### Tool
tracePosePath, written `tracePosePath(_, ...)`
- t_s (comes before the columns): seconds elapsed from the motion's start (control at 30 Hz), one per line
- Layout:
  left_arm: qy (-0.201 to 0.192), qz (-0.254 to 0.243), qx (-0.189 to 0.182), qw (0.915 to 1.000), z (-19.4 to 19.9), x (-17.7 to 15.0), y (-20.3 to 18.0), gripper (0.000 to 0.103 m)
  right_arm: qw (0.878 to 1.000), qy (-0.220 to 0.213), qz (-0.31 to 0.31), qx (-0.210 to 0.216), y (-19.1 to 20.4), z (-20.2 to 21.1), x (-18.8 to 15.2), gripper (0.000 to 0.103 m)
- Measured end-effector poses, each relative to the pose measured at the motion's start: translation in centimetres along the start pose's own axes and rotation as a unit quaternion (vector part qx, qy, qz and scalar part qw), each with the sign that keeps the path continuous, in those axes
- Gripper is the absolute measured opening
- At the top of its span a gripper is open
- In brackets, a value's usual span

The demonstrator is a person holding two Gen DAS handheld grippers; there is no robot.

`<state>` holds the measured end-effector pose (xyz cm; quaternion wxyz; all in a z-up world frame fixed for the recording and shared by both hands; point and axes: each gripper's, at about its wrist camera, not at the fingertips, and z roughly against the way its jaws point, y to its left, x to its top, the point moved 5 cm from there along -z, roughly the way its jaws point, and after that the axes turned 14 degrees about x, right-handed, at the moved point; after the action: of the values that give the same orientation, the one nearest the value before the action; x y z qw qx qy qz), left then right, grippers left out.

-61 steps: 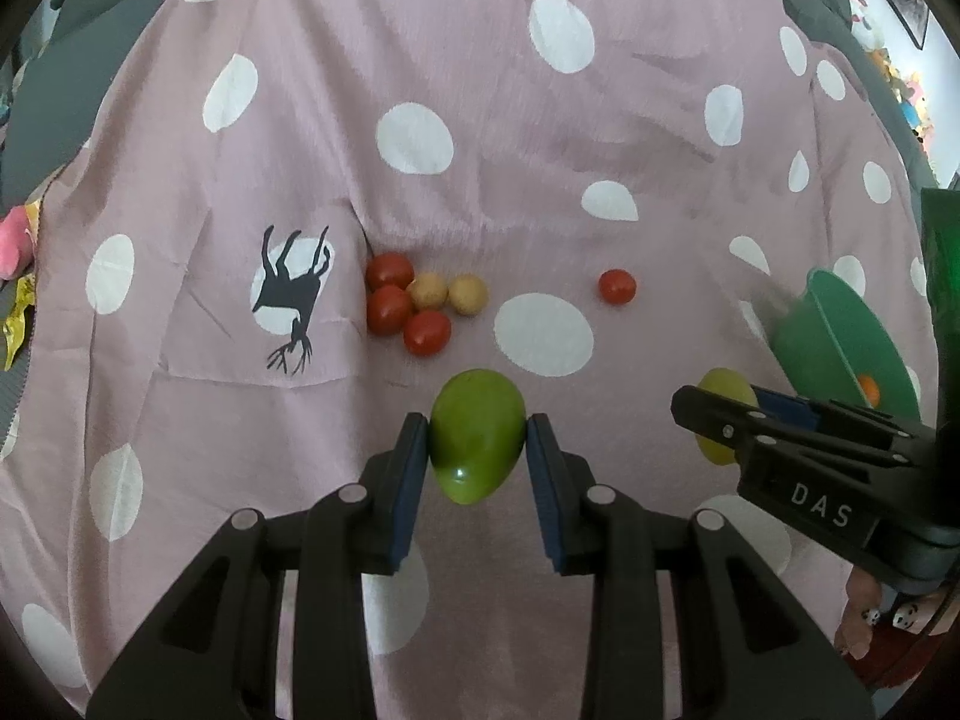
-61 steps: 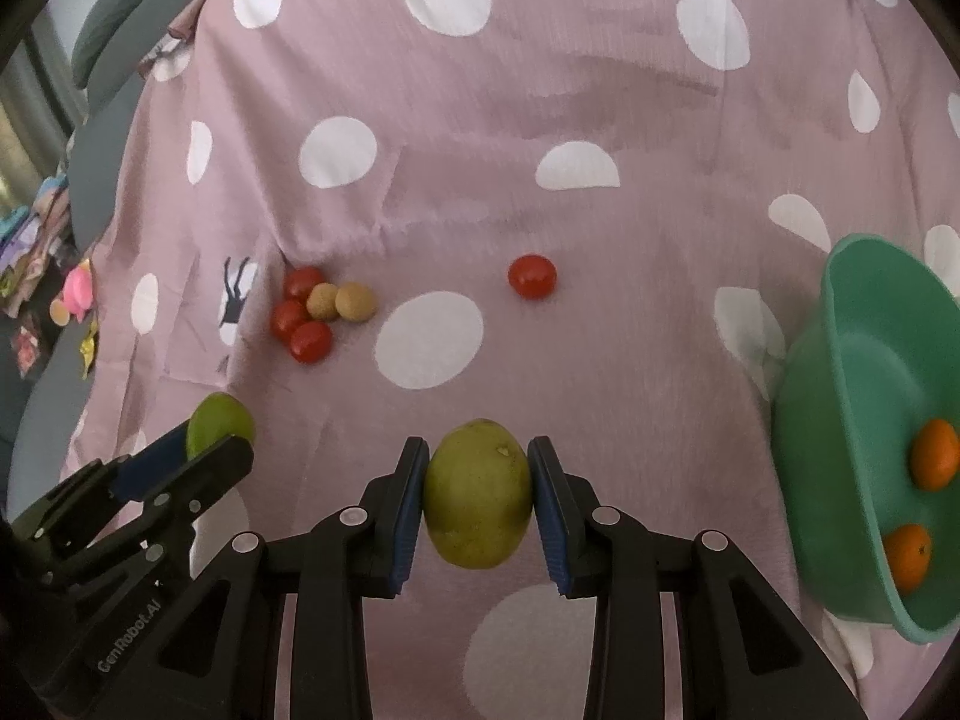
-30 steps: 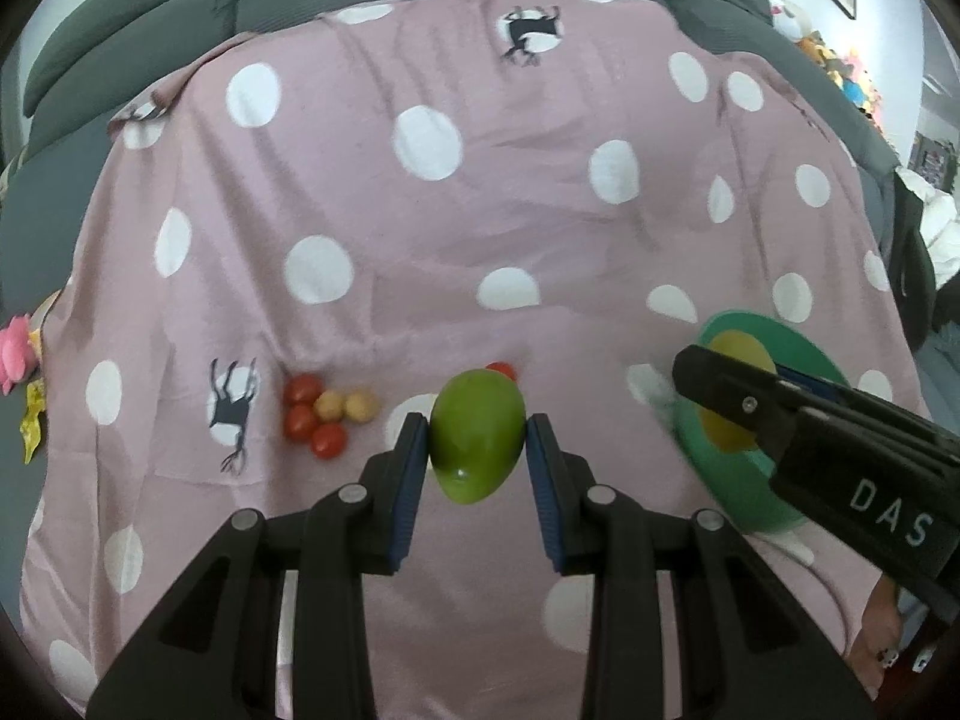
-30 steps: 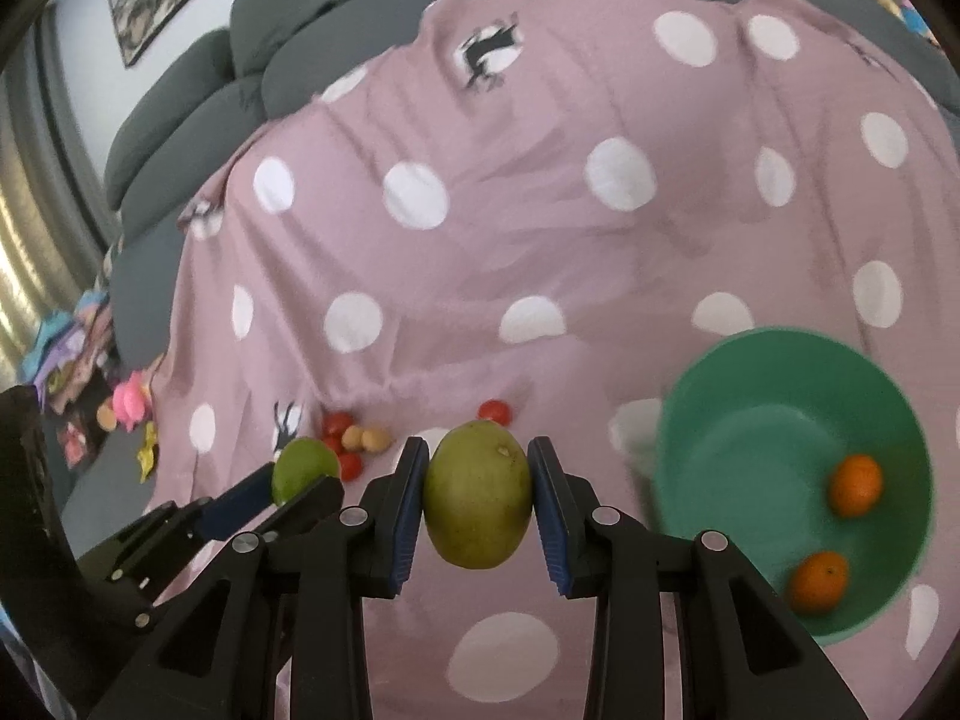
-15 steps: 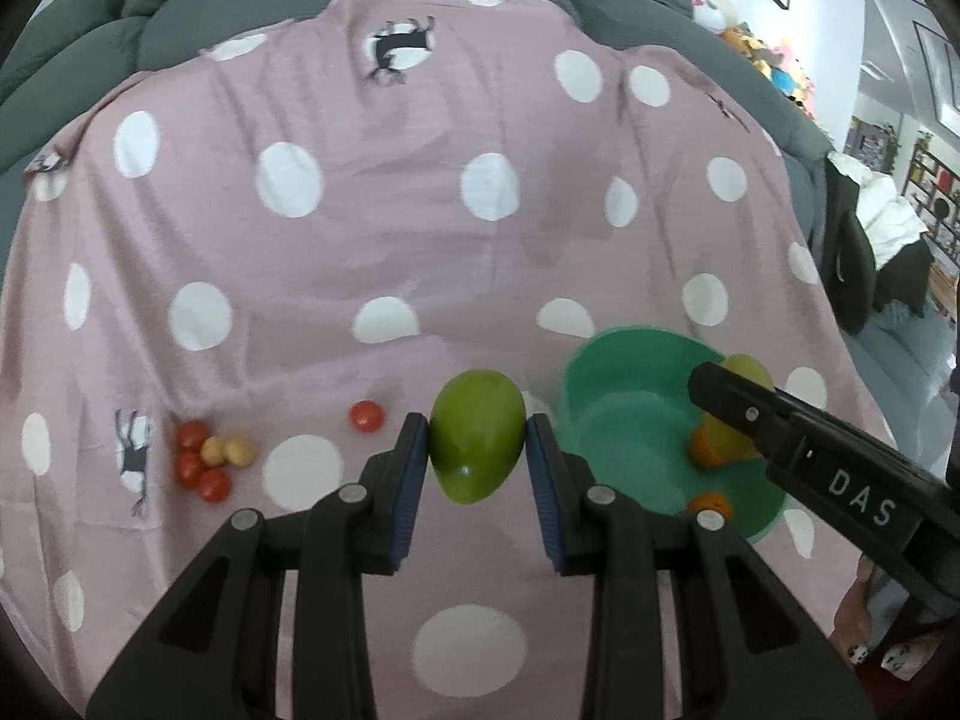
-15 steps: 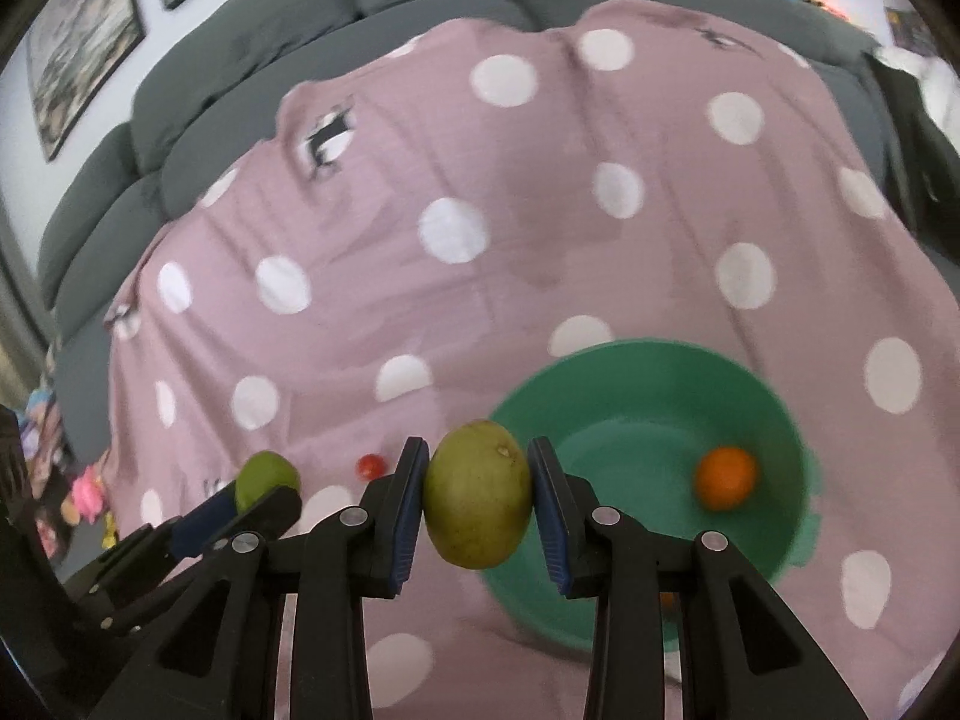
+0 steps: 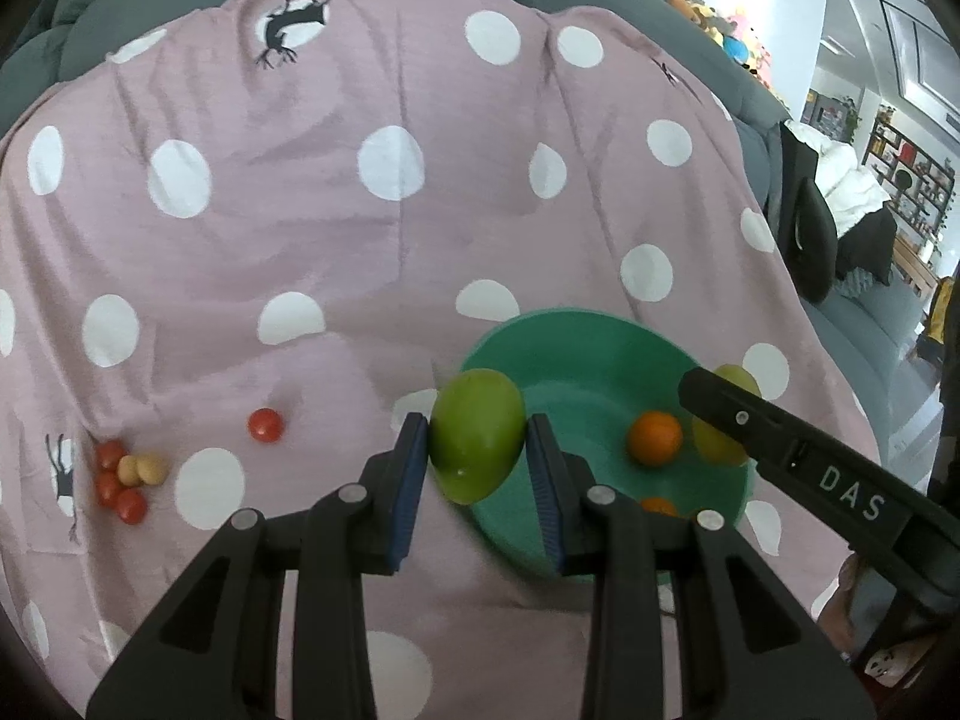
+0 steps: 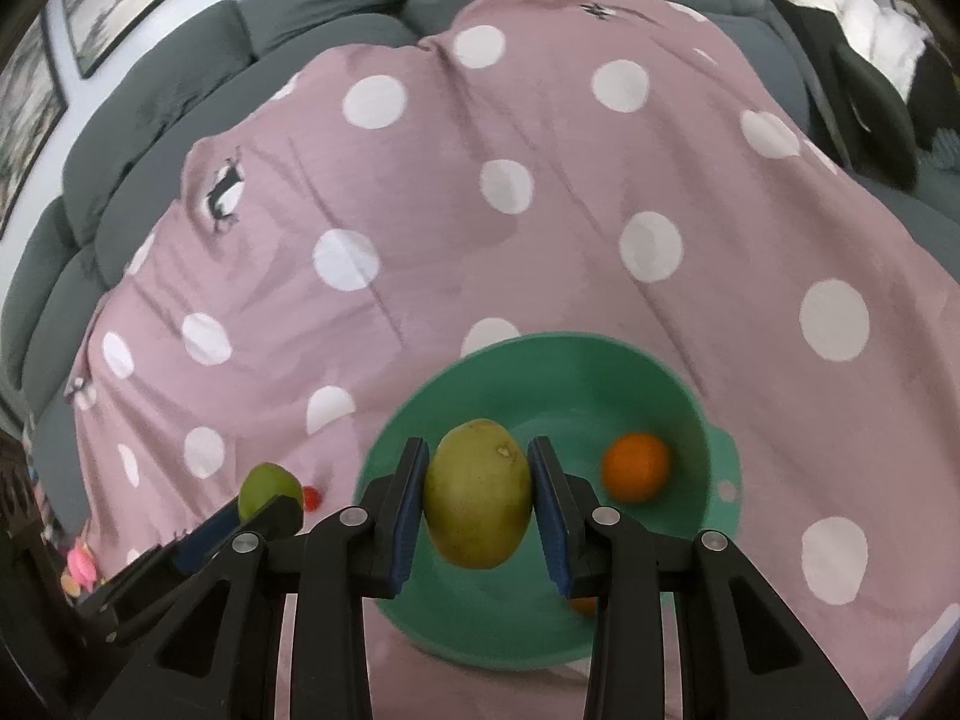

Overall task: Organize fruits
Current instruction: 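Carry the held lime and pear over the green bowl with both grippers, then lower the lime and pear into the bowl and open both grippers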

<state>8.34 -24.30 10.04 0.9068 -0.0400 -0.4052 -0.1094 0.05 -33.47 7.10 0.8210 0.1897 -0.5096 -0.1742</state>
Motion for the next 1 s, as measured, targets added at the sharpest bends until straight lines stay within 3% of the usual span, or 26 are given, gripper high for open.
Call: tracePosePath(1.0,0.049,-0.036,-0.031,0.9977,-4.6,-1.3,-4.1,0.033,0.997,0.020,-0.039,-0.067,-4.1,-1.9,-0.5,0.037)
